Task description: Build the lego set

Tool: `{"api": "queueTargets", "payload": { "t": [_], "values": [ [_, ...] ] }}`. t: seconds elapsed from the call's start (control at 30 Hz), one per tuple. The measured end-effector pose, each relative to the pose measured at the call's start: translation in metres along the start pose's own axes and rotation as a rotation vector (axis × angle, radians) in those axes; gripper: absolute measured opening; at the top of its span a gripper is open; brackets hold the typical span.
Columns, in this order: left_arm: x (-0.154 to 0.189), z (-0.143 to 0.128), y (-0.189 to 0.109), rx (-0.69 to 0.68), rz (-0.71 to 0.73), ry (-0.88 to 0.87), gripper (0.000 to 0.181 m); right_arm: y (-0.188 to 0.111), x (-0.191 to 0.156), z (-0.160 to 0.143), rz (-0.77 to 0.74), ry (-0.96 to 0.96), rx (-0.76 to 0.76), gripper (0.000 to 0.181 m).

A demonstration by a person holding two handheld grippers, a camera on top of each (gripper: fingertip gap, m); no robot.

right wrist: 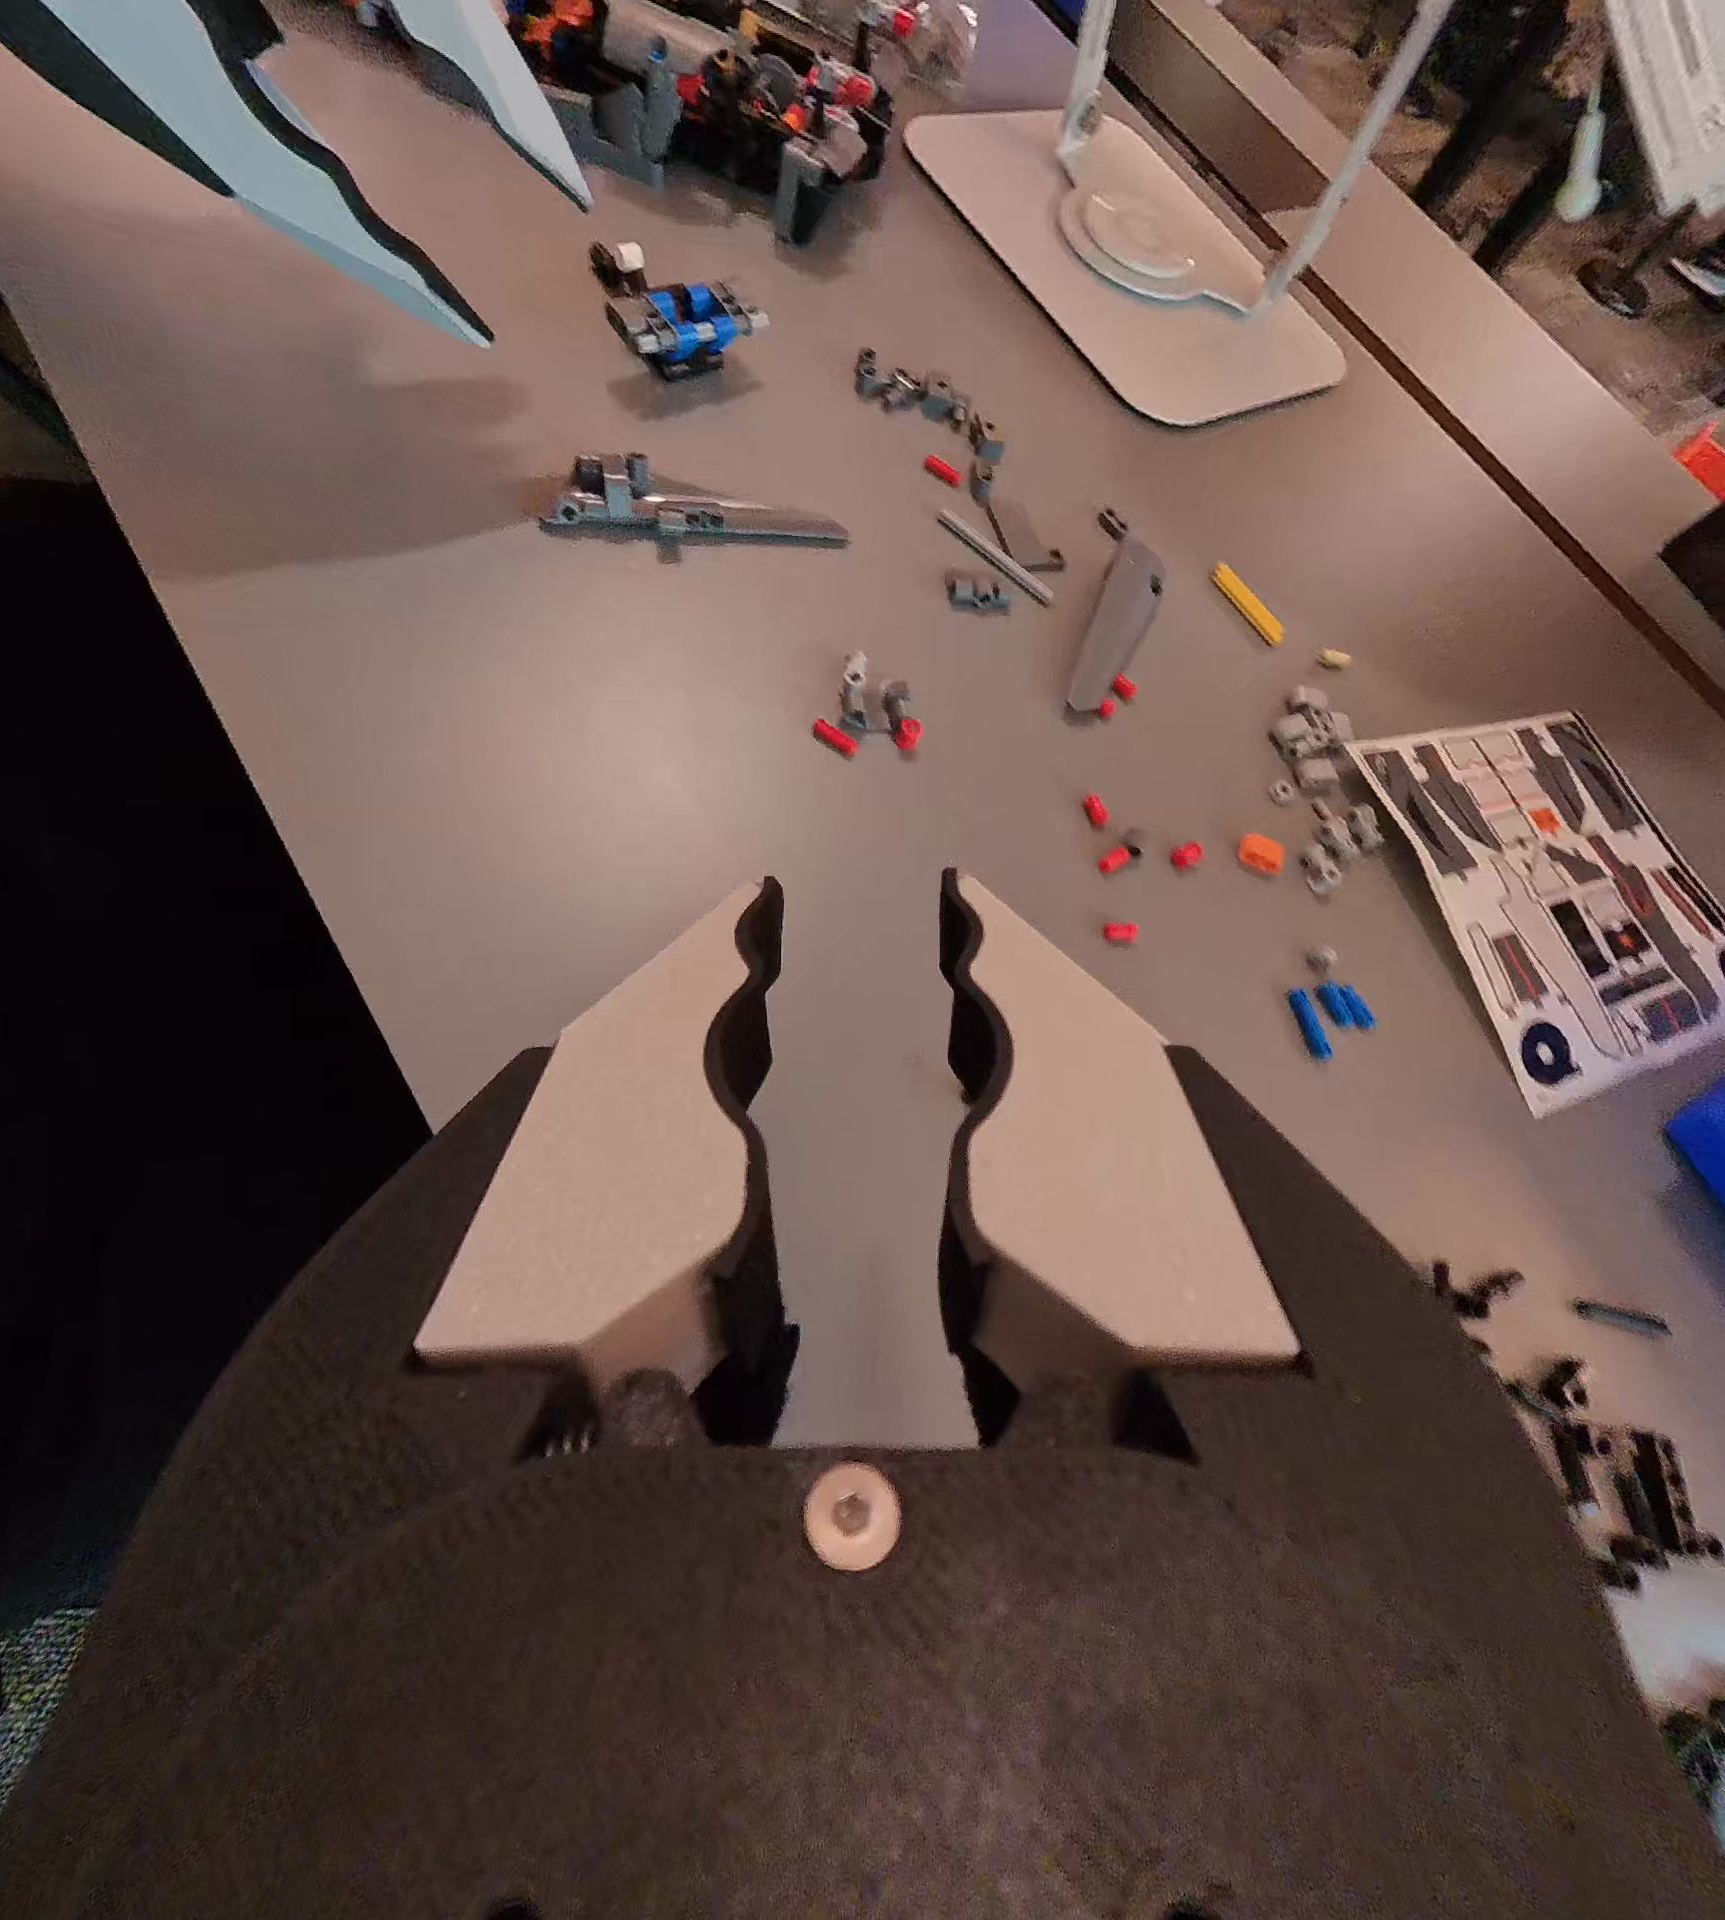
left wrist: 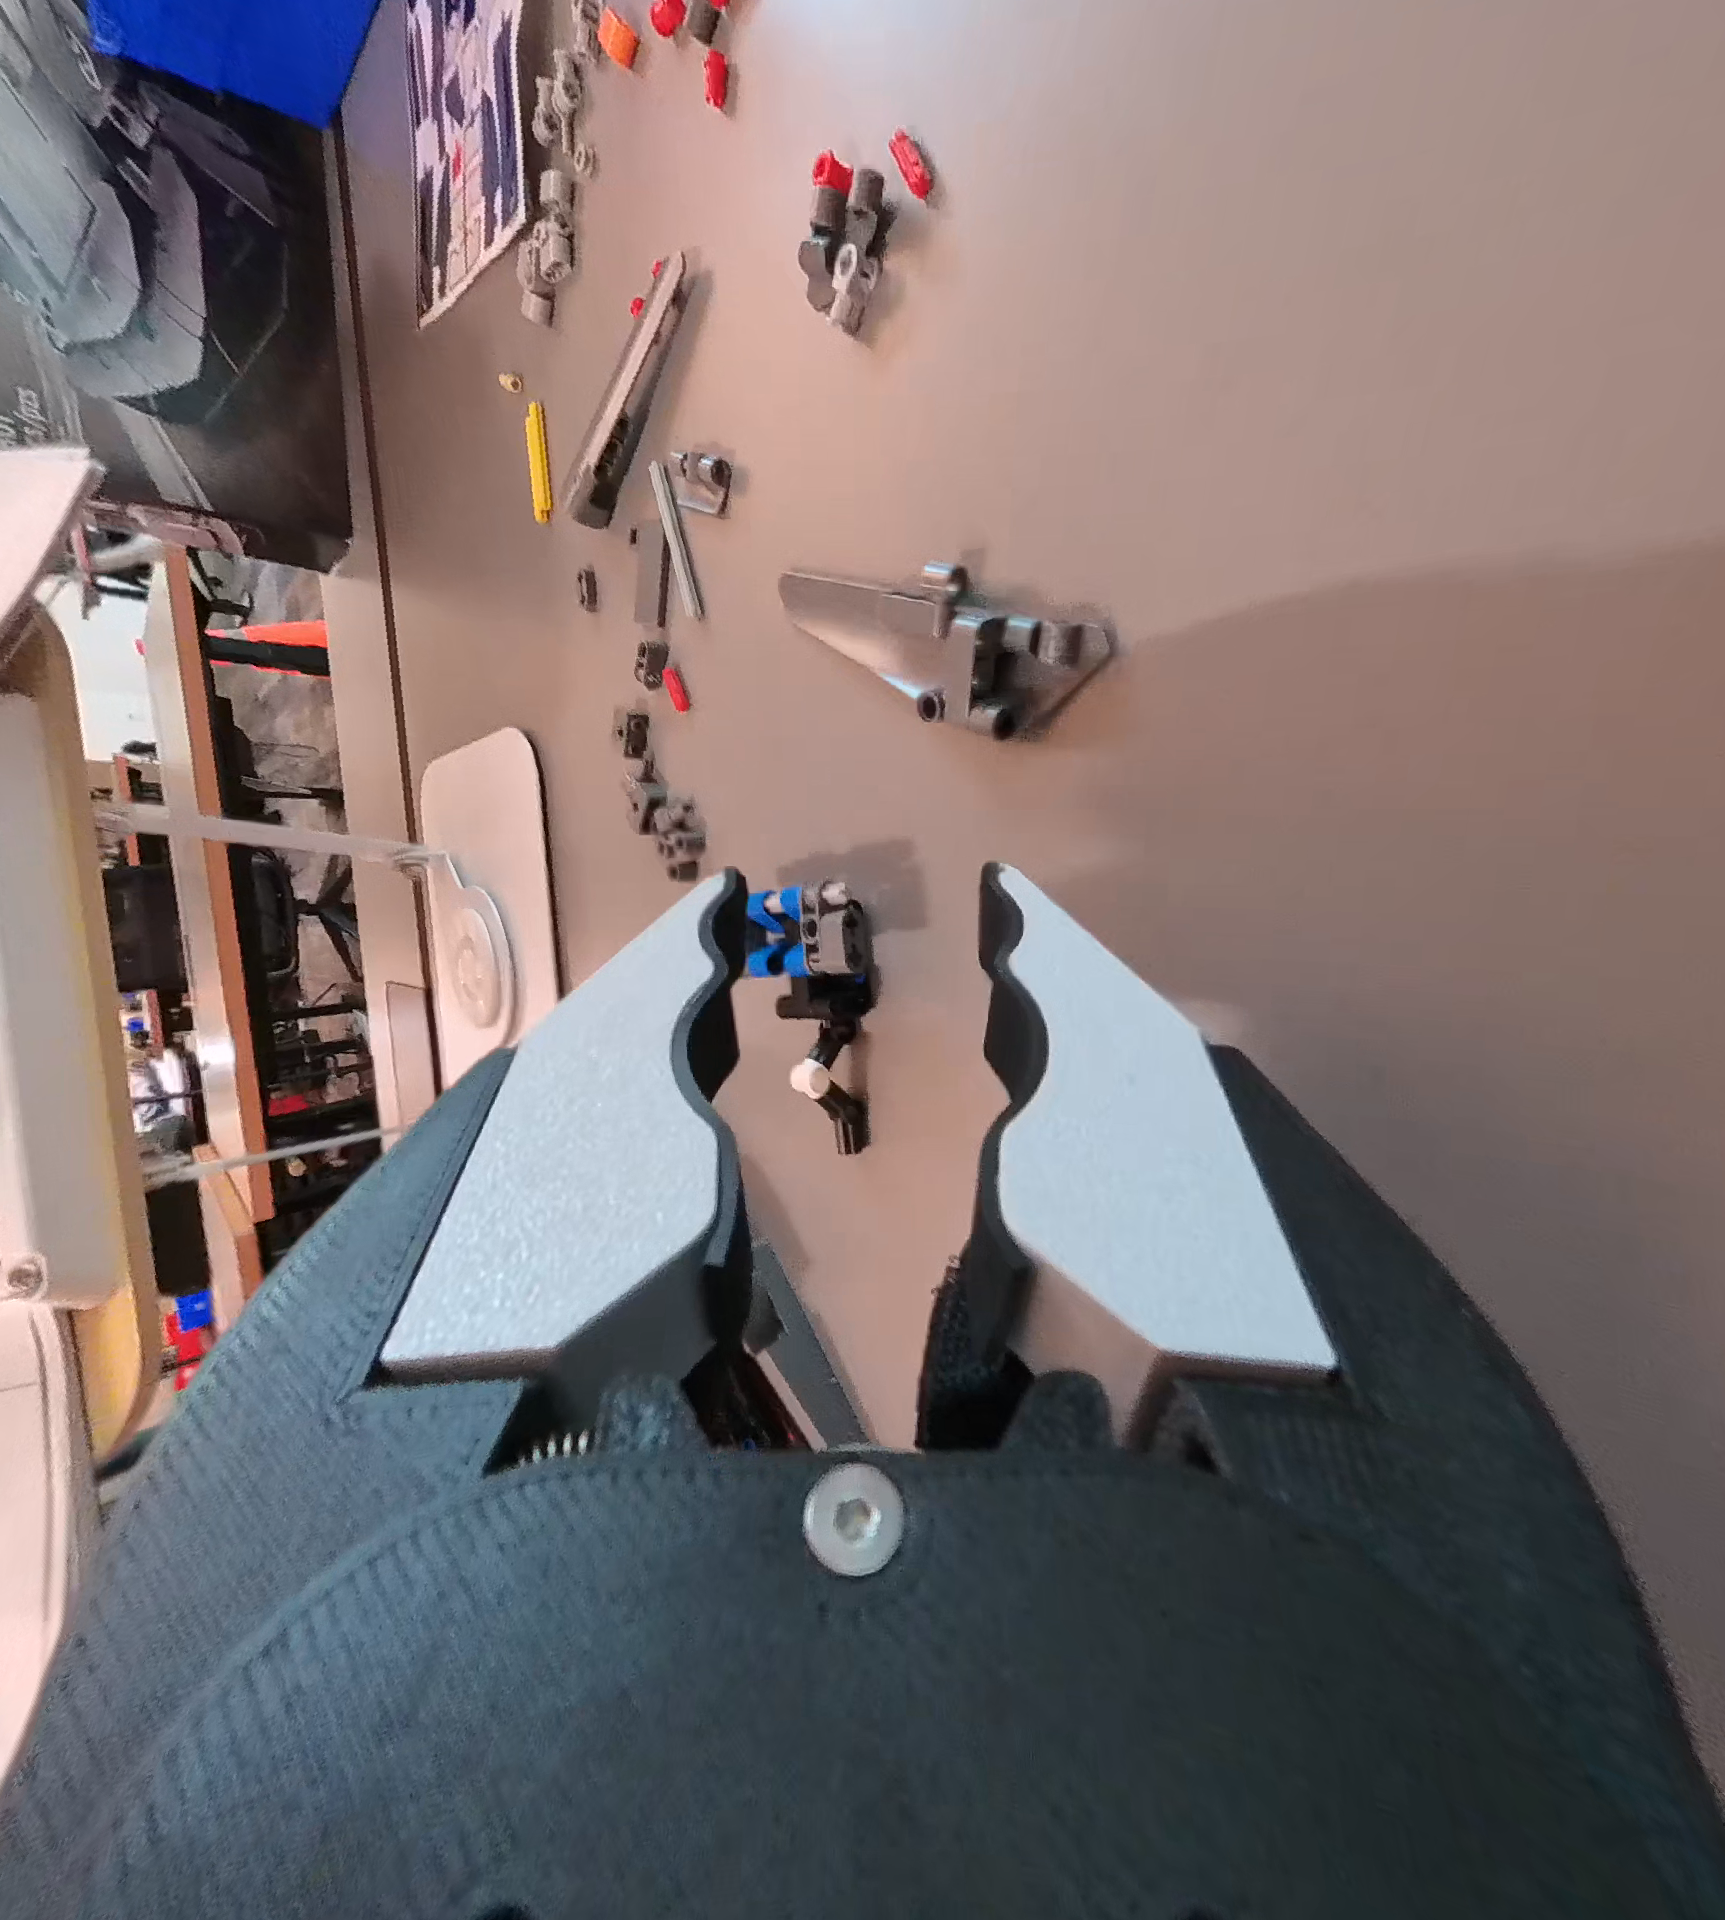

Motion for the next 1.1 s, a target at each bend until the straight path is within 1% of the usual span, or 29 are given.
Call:
{"api": "queueTargets", "payload": {
  "t": [0.1,0.23,0.33,0.43,0.6,0.7,0.77,0.9,1.1],
  "values": [
    [-0.007,0.007,0.007,0.022,0.03,0.025,0.041,-0.013,0.009,-0.015,-0.053,0.017,-0.037,0.028],
    [-0.024,0.021,0.019,0.068,0.115,0.058,0.036,-0.029,0.026,-0.04,-0.13,0.053,-0.097,0.025],
    [-0.038,0.028,0.029,0.099,0.18,0.081,0.032,-0.033,0.039,-0.055,-0.16,0.09,-0.105,0.023],
    [-0.047,0.033,0.04,0.14,0.228,0.079,0.03,-0.021,0.053,-0.063,-0.166,0.077,-0.143,0.022],
    [-0.051,0.037,0.052,0.186,0.302,0.066,0.027,0.02,0.083,-0.073,-0.126,0.044,-0.223,0.023],
    [-0.049,0.034,0.056,0.182,0.299,0.062,0.026,0.042,0.102,-0.085,-0.095,0.036,-0.299,0.025],
    [-0.049,0.032,0.057,0.184,0.299,0.056,0.026,0.052,0.111,-0.088,-0.087,0.025,-0.32,0.026],
    [-0.049,0.031,0.06,0.191,0.287,0.034,0.026,0.062,0.124,-0.084,-0.078,0.009,-0.315,0.024],
    [-0.047,0.032,0.064,0.196,0.272,0.032,0.026,0.065,0.141,-0.08,-0.073,-0.01,-0.32,0.023]
  ]
}}
Point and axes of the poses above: each gripper's, where its closed fingertips meet, y out along the fingers, z out of its top, x = y × z across the jaws, the point moved 6 cm from there along -y, back along the fingers, and after that the axes turned 11 degrees about -y, right-handed, at the moved point
